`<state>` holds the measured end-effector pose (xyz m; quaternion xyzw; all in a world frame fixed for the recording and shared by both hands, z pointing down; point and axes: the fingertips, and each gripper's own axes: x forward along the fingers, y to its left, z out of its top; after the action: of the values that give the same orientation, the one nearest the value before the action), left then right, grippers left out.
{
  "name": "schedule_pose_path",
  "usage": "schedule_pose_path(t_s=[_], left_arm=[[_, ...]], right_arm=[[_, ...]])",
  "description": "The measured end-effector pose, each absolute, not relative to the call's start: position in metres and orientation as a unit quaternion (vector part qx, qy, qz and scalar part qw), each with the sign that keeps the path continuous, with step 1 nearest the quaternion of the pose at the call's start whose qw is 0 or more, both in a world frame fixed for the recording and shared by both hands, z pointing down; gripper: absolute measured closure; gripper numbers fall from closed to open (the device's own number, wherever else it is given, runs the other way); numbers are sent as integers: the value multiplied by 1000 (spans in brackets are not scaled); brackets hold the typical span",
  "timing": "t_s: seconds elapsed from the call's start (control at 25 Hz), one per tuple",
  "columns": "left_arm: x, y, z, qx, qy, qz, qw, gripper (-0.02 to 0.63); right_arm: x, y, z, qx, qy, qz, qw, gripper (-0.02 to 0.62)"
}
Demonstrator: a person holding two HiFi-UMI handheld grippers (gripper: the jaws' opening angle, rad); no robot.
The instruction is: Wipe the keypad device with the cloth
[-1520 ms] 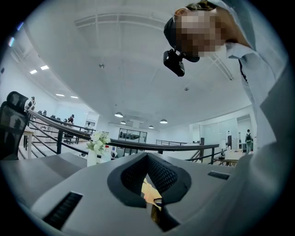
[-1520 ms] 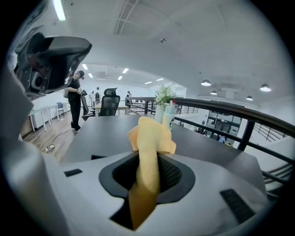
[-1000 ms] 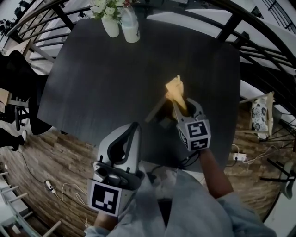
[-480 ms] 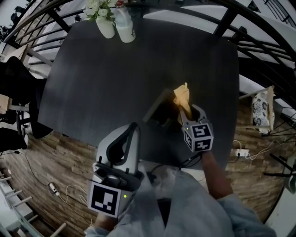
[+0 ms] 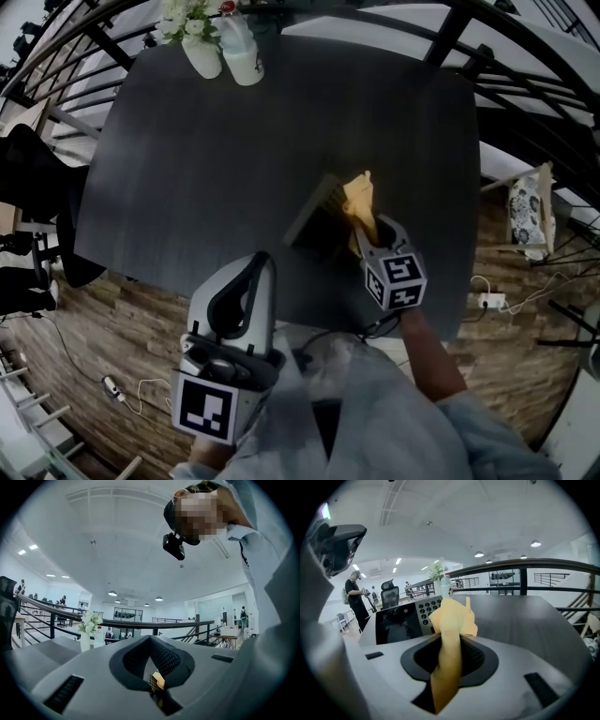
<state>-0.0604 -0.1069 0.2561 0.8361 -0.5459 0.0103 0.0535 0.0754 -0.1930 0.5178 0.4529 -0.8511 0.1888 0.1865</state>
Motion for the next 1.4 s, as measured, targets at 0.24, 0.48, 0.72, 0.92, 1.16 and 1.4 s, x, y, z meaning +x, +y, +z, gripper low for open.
schedule_pose_path(t_s=[0.24, 0.48, 0.72, 0.92, 1.16, 1.4], left_arm=[[-60, -106, 256, 838, -542, 11, 54, 593], [-55, -106, 254, 843, -536, 7, 52, 592], [-54, -106, 252, 846, -531, 6, 50, 594], [-52, -106, 251, 848, -527, 4, 49, 592], [-49, -107, 251, 852, -522, 2, 50, 592], [-46, -107, 251, 853, -520, -2, 50, 592]], right_arm=[[64, -187, 509, 442, -860, 167, 195, 495], [38, -174, 493, 413, -880, 141, 190, 495], [10, -152, 480, 365, -904, 80, 206, 495], [-5, -130, 476, 322, -920, 57, 217, 495], [-10, -110, 482, 286, -929, 52, 228, 495], [-4, -92, 497, 260, -932, 61, 243, 495]])
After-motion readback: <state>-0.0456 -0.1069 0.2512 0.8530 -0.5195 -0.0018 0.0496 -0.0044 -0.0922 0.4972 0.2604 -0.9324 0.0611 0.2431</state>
